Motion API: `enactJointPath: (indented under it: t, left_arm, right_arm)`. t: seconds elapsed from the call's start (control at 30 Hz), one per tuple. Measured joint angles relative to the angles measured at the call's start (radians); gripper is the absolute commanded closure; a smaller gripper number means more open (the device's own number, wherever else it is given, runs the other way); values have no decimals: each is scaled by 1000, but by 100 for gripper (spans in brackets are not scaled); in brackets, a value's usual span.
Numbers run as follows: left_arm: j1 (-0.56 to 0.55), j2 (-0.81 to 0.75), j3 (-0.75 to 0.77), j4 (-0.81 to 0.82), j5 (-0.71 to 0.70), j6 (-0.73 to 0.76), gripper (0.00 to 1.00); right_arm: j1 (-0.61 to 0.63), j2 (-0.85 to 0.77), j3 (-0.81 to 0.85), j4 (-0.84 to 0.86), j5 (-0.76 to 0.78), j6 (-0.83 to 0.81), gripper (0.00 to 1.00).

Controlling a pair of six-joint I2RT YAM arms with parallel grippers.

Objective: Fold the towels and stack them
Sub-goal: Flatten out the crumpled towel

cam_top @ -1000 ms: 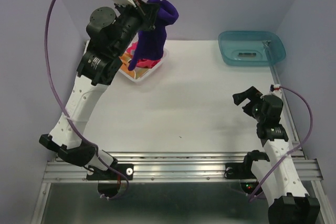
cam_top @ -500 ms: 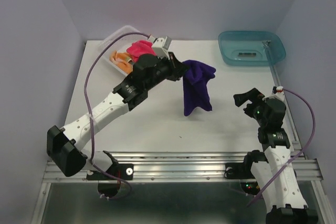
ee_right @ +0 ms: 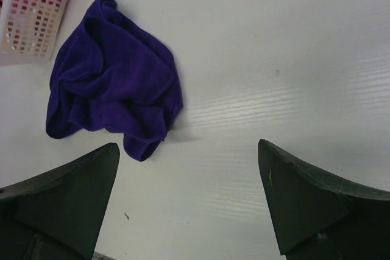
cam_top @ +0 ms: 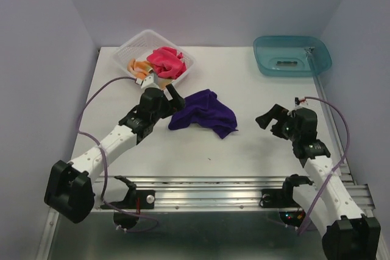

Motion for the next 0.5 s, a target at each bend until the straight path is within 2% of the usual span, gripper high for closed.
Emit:
enactJointPath:
  t: [0.17, 0.27, 0.5]
  left_arm:
    - [-23, -133, -57, 26, 10, 0, 1]
    - [-36, -164, -103, 52, 19, -4, 1]
    - [-135, -126, -199, 54, 47, -16, 1]
  right_arm:
    - [211, 98, 35, 9, 117, -10, 0]
    - [370, 237, 88, 18, 203, -11, 0]
    - [515, 460, 140, 68, 299, -4, 4]
